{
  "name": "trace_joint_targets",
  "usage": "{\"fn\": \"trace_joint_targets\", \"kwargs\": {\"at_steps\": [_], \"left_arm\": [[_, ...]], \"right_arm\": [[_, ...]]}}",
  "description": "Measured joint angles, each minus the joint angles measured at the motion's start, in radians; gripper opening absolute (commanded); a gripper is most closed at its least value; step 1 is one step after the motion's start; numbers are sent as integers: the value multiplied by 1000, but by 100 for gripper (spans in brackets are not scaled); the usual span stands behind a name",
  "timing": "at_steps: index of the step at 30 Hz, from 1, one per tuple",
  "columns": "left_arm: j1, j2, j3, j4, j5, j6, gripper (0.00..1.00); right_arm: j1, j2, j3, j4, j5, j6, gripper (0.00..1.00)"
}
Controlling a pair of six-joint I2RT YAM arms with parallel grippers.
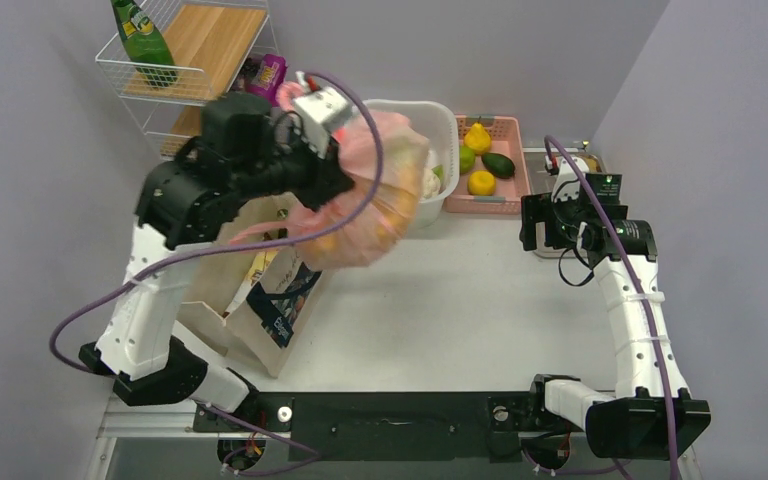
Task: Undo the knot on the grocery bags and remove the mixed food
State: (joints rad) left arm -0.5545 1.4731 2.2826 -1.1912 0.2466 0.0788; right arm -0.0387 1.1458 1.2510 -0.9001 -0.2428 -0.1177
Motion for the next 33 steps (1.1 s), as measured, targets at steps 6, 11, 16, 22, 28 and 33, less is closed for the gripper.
{"fn": "trace_joint_targets", "kwargs": {"at_steps": [6,11,16,22,28,33], "left_arm": [[-268,48,-245,100,43,-137,0],[-298,62,-540,230,-35,-254,0],[-270,65,-888,363,-234,-289,0],[-7,138,-1011,396,-338,-338,0],[227,137,-1083,451,-329,-337,0],[276,19,-1229,488,-369,-182,0]], "right_arm": [[-9,-51,-39,-1,1,0,84],[-39,-102,-77,-4,2,0,84],[-51,-132,-103,-7,8,0,84],[-53,-134,-129,-11,7,0,84],[-53,-131,-130,-14,6,0,84],[-53,-127,-130,-14,6,2,83]]}}
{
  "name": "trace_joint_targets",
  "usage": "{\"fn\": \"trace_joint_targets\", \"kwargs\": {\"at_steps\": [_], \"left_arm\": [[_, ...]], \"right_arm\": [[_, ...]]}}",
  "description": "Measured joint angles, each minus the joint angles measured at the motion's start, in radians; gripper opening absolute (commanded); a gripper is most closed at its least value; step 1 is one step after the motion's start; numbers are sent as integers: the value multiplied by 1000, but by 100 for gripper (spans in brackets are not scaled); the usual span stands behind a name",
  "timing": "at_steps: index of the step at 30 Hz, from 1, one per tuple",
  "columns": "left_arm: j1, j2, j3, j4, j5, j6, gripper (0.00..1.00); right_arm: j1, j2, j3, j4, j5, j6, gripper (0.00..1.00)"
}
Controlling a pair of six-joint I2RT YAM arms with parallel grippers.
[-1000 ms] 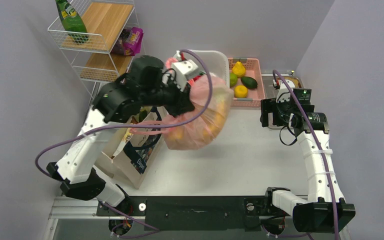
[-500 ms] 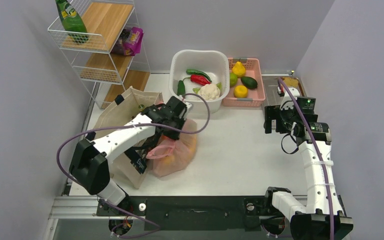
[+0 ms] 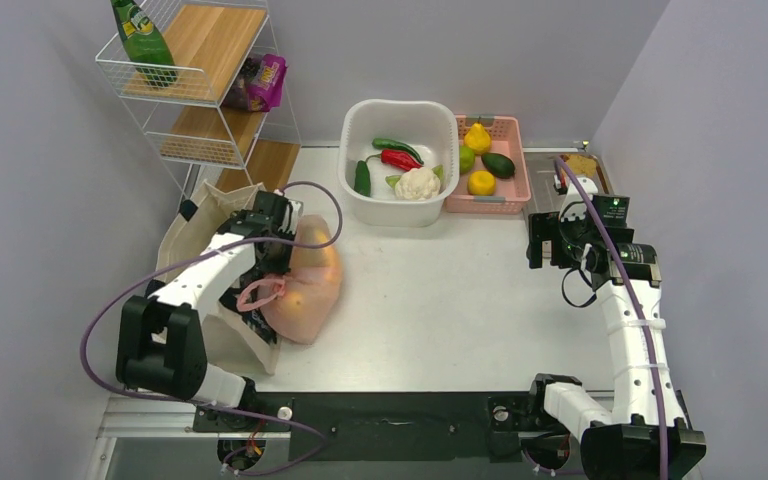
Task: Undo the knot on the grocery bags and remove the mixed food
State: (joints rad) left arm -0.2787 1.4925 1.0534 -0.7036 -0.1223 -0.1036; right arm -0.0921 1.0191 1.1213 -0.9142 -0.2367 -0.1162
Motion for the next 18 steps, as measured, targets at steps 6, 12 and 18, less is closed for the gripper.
{"fn": "trace_joint_targets", "kwargs": {"at_steps": [6,12,18], "left_arm": [[119,-113,-122,12,8,350,0],[250,-99,-131,3,-31,631,0],[438,41,-8,-35,-62,726,0]], "right_arm": [[0,5,0,0,-2,2,84],[0,11,0,0,-7,6,83],[0,11,0,0,-7,6,84]]}}
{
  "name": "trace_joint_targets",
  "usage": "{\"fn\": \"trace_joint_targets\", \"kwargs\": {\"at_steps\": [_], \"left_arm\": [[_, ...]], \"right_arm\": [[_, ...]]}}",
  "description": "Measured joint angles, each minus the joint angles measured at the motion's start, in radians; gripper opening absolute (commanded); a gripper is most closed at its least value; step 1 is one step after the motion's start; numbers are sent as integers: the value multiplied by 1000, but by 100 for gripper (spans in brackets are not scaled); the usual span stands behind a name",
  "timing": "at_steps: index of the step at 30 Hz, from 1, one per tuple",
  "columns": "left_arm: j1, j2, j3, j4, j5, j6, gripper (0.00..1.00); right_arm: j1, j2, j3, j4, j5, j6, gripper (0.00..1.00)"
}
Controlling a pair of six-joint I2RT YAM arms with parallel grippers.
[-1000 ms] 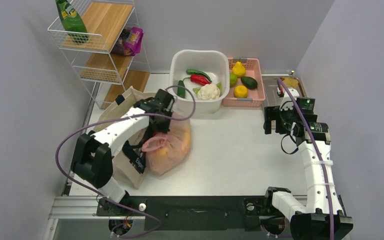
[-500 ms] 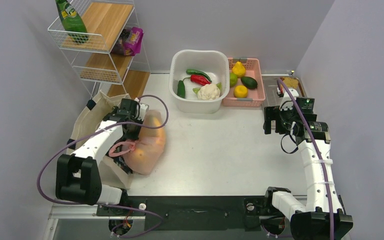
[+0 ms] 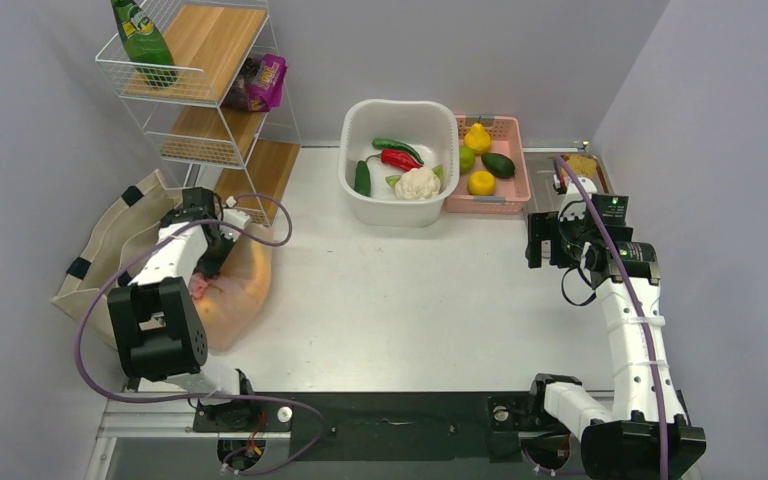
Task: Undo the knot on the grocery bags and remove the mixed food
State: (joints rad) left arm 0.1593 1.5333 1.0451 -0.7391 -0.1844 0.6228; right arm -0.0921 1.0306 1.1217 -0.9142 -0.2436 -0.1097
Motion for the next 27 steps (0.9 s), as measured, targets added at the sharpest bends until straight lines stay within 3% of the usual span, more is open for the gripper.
{"fn": "trace_joint_targets", "kwargs": {"at_steps": [3,6,8,12,16,22,27], "left_arm": [[22,23,51,-42,28,0,0],[-45,-13,80,-109,87,-12,0],[-167,-64,82,-143,120,-23,0],[-548,-186,109,-169,164,-69,0],[-829,-177,219,-147,163,-127,0],[-1069,6,302,-9,109,-143,0],[-1196,135,312,29,58,-88,0]], "right_arm": [[0,0,0,0,0,0,83],[0,0,0,0,0,0,84],[0,0,0,0,0,2,84],[0,3,0,0,-2,7,83],[0,19,0,0,-10,16,83],[-7,34,1,0,-23,21,84],[-7,36,18,1,-27,21,84]]}}
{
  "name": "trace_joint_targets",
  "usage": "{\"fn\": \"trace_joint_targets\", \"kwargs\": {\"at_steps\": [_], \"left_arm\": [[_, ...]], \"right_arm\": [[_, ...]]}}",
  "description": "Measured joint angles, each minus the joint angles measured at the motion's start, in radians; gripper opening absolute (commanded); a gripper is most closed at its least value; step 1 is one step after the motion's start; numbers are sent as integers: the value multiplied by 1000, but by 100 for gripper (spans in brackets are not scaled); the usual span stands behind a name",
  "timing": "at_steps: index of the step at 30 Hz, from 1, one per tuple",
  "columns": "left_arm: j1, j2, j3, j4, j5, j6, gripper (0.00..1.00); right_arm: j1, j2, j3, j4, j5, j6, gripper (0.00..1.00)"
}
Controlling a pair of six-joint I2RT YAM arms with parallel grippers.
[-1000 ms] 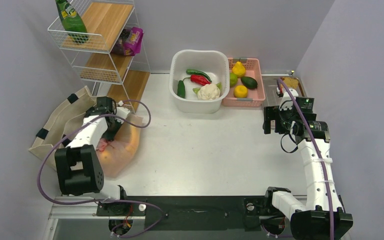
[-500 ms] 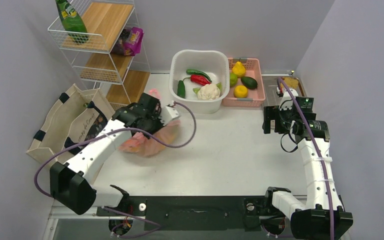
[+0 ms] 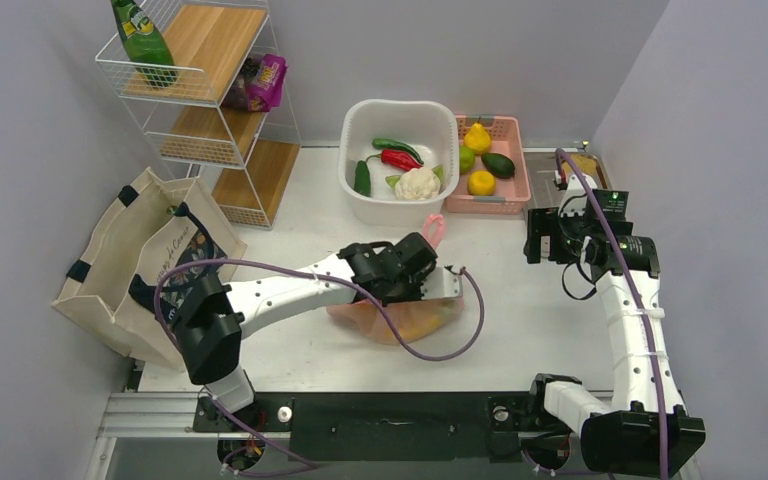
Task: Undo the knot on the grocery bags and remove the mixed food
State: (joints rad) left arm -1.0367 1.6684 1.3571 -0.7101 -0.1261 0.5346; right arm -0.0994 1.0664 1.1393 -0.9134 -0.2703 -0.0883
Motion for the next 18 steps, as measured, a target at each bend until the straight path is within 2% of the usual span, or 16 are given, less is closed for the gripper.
{"fn": "trace_joint_targets", "kwargs": {"at_steps": [1,3,4,6,9,11,13,18], "left_arm": [[-19,7,-1,0,-9,8,0],[-67,7,-13,0,-23,13,17],[-92,7,-20,-3,-22,12,49],[-130,7,-38,-11,9,3,73],[-148,-4,-48,-56,119,-34,77],[-106,-25,-32,-100,219,-62,77],[-25,-50,14,-143,322,-89,78],[307,-191,163,-117,522,-183,78]], "right_arm": [[-1,0,4,0,-1,0,84],[-4,0,5,0,-6,0,84],[-5,0,5,0,-10,0,84],[-5,0,5,-1,-30,-1,85],[-5,0,5,-5,-75,-5,87],[-5,0,5,-11,-108,-8,88],[-5,0,5,-15,-136,-11,88],[53,1,20,-16,-177,-42,87]]}}
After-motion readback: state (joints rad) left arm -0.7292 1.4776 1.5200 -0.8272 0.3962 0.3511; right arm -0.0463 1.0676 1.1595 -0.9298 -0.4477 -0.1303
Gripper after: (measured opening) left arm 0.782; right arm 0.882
